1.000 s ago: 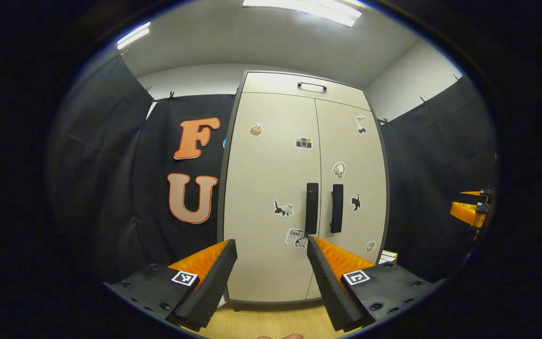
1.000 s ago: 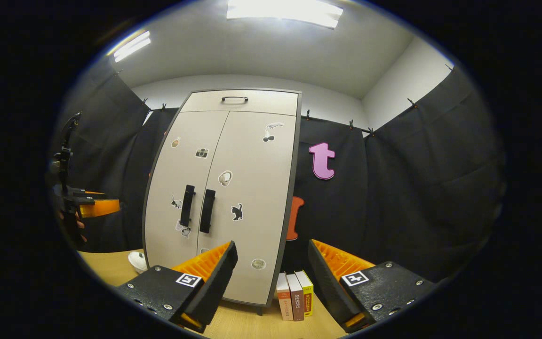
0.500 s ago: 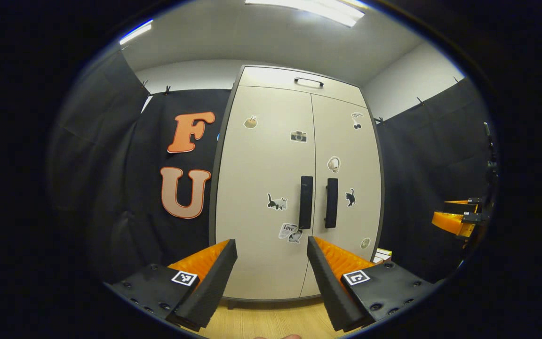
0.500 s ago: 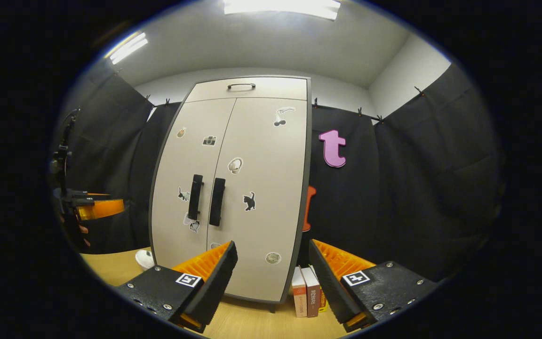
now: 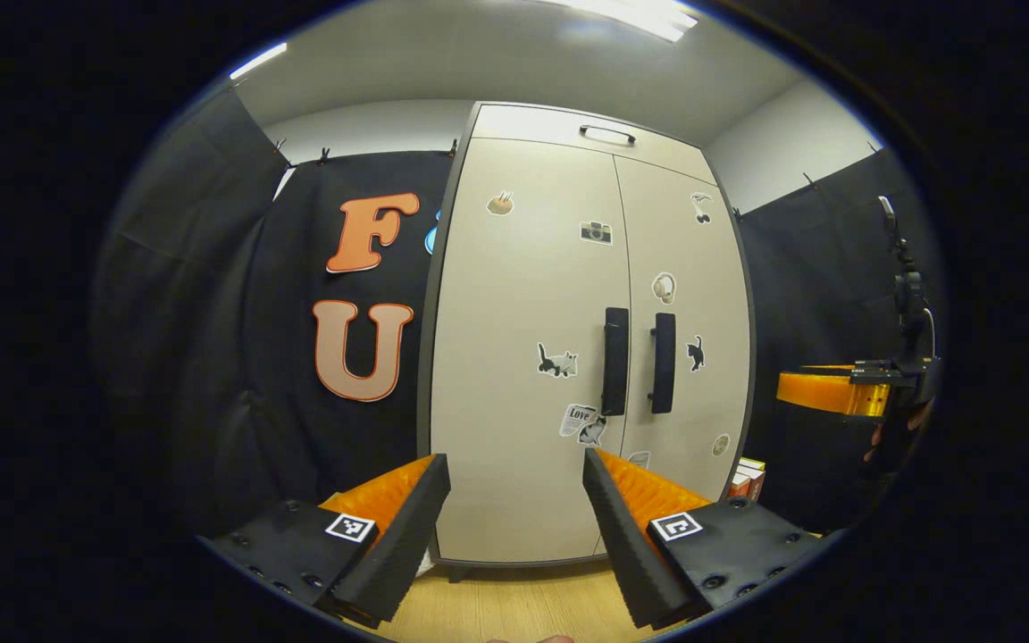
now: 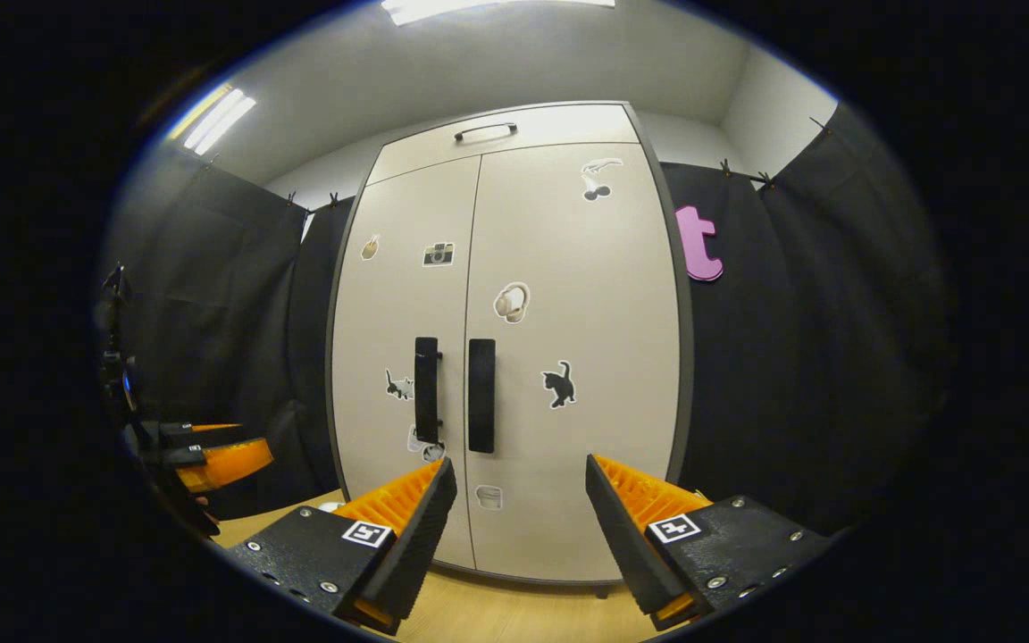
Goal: Open the right door of the double-door shoe cabinet with the right hand, and open the left door with the left hand.
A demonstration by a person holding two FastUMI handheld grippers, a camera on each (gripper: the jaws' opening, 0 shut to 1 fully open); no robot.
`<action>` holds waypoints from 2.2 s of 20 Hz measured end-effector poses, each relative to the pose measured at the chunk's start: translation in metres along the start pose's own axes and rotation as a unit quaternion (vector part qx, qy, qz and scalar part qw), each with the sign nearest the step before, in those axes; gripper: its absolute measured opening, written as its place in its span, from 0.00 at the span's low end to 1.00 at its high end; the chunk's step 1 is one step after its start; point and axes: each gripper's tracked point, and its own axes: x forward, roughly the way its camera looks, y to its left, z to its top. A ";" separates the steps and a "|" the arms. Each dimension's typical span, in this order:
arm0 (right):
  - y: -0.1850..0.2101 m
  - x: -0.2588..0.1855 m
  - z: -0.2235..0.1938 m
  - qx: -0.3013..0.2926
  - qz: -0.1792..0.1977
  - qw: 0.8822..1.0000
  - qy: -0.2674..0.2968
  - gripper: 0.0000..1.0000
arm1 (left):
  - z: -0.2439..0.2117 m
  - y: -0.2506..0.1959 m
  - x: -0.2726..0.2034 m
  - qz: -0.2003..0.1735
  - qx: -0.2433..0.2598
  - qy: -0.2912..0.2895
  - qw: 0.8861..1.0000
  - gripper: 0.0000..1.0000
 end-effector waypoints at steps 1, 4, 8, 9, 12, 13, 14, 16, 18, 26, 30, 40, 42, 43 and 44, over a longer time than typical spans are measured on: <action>0.006 0.010 0.001 0.006 0.004 1.000 0.005 0.89 | -0.002 0.005 0.002 0.002 0.000 0.000 1.000 0.96; 0.026 0.040 0.002 0.016 0.011 1.000 0.025 0.89 | -0.010 0.019 0.009 0.002 0.001 0.006 1.000 0.96; 0.041 0.077 0.009 0.016 0.003 1.000 0.024 0.82 | -0.027 0.043 0.013 0.002 0.002 0.017 1.000 0.96; 0.043 0.086 0.008 0.024 0.001 0.999 0.029 0.82 | -0.031 0.050 0.014 0.005 0.000 0.022 1.000 0.96; 0.046 0.114 0.006 0.049 -0.002 0.998 0.046 0.82 | -0.043 0.081 0.013 0.024 -0.005 0.029 0.999 0.97; 0.044 0.123 0.007 0.046 -0.010 0.998 0.047 0.82 | -0.045 0.092 0.014 0.036 -0.002 0.031 0.999 0.97; 0.040 0.131 0.010 0.040 -0.022 0.998 0.045 0.82 | -0.047 0.100 0.013 0.044 0.001 0.034 0.998 0.96; 0.031 0.145 0.011 0.025 -0.047 0.998 0.043 0.81 | -0.049 0.109 0.011 0.050 0.002 0.038 0.998 0.97; 0.026 0.154 0.010 0.019 -0.063 0.997 0.043 0.71 | -0.046 0.111 0.008 0.049 0.002 0.032 0.998 0.96; 0.023 0.179 0.001 0.023 -0.096 0.994 0.045 0.48 | -0.058 0.116 -0.010 0.049 -0.019 0.045 0.998 0.97; 0.025 0.181 0.005 0.019 -0.101 0.994 0.033 0.35 | -0.060 0.127 -0.022 0.067 -0.026 0.043 0.997 0.96; 0.028 0.162 0.005 0.037 -0.075 0.995 0.049 0.16 | -0.031 0.116 -0.052 0.087 -0.001 0.018 0.996 0.96; 0.028 0.144 0.006 0.039 -0.061 0.996 0.049 0.16 | -0.027 0.107 -0.058 0.085 -0.004 0.017 0.996 0.96; 0.027 0.136 0.007 0.043 -0.054 0.996 0.049 0.16 | -0.025 0.101 -0.060 0.082 -0.005 0.017 0.996 0.96; 0.027 0.129 0.008 0.046 -0.047 0.997 0.048 0.16 | -0.022 0.094 -0.063 0.078 -0.004 0.016 0.997 0.95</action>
